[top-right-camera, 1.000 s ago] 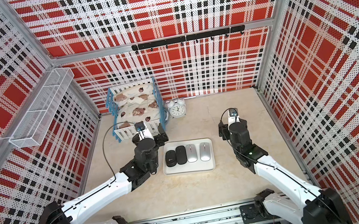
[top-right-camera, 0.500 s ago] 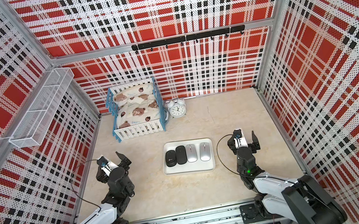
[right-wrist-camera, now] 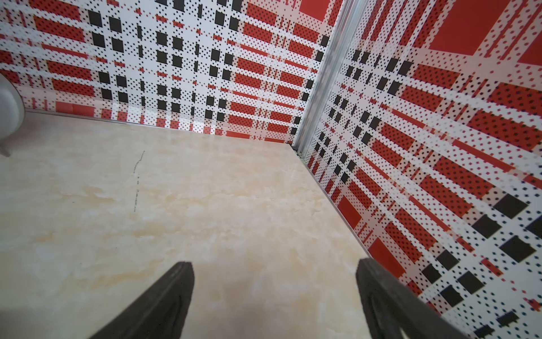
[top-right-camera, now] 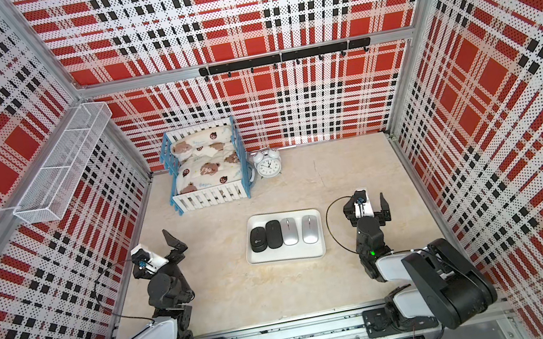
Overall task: Put the mouse in the storage box
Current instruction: Reset both arms
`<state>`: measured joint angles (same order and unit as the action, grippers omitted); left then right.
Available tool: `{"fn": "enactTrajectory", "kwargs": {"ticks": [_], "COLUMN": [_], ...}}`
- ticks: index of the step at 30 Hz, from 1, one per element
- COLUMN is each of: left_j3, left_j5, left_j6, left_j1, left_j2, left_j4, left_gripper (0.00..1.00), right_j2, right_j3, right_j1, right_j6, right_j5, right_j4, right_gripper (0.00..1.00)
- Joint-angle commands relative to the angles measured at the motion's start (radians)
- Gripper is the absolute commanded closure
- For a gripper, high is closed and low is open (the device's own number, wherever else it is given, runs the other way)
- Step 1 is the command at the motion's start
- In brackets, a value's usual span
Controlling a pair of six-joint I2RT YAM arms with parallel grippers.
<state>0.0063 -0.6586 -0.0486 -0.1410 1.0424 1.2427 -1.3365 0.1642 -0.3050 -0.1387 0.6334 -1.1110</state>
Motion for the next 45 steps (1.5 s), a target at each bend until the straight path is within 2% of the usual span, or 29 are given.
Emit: {"fn": "enactTrajectory", "kwargs": {"ticks": [1,5,9,13,16,18,22,23,25,26,27,30,31,32,45], "left_j3": [-0.070,-0.012,0.009,0.040,0.063,0.092,0.211,0.225,0.218,0.220,0.219,0.221,0.221,0.221,0.221], "left_j5": [0.138,0.167,0.165,0.244,0.304,0.378,0.442,0.473,0.494,0.486,0.480,0.461,0.458,0.457,0.457], "left_j6": [0.013,0.011,0.038,0.072,0.072,0.064,0.030,0.014,0.006,0.007,0.010,0.017,0.018,0.018,0.018], "left_j1": [0.020,0.020,0.023,0.024,0.040,0.066,0.114,0.132,0.145,0.141,0.138,0.129,0.127,0.127,0.127], "left_j2": [0.081,0.215,0.400,0.559,0.535,0.535,0.525,0.525,0.517,0.521,0.520,0.521,0.521,0.521,0.521], "left_j4": [0.133,0.202,0.379,0.505,0.418,0.373,0.133,0.096,0.096,0.097,0.095,0.096,0.095,0.096,0.095], "left_gripper": [0.01,0.01,0.01,0.01,0.01,0.01,0.01,0.01,0.01,0.01,0.01,0.01,0.01,0.01,0.01], "right_j2": [-0.022,-0.061,-0.094,-0.205,-0.275,-0.284,-0.265,-0.251,-0.235,-0.230,-0.229,-0.233,-0.234,-0.234,-0.233], "right_j3": [0.026,0.030,0.028,-0.077,-0.087,-0.060,0.003,0.041,0.111,0.133,0.131,0.130,0.130,0.131,0.133], "right_j1": [0.020,0.039,0.068,0.145,0.164,0.164,0.164,0.172,0.225,0.263,0.287,0.282,0.282,0.282,0.279], "right_j6": [0.057,0.061,0.051,0.113,0.120,0.094,0.100,0.111,0.164,0.193,0.207,0.203,0.202,0.200,0.198], "right_j5": [-0.097,-0.177,-0.220,-0.284,-0.336,-0.393,-0.373,-0.380,-0.422,-0.512,-0.559,-0.541,-0.541,-0.541,-0.548], "right_j4": [-0.023,-0.085,-0.120,-0.441,-0.528,-0.485,-0.340,-0.251,-0.086,-0.031,-0.027,-0.035,-0.043,-0.037,-0.033], "right_gripper": [0.06,0.06,0.05,0.04,0.04,0.04,0.04,0.04,0.05,0.05,0.06,0.10,0.02,0.01,0.00]}}
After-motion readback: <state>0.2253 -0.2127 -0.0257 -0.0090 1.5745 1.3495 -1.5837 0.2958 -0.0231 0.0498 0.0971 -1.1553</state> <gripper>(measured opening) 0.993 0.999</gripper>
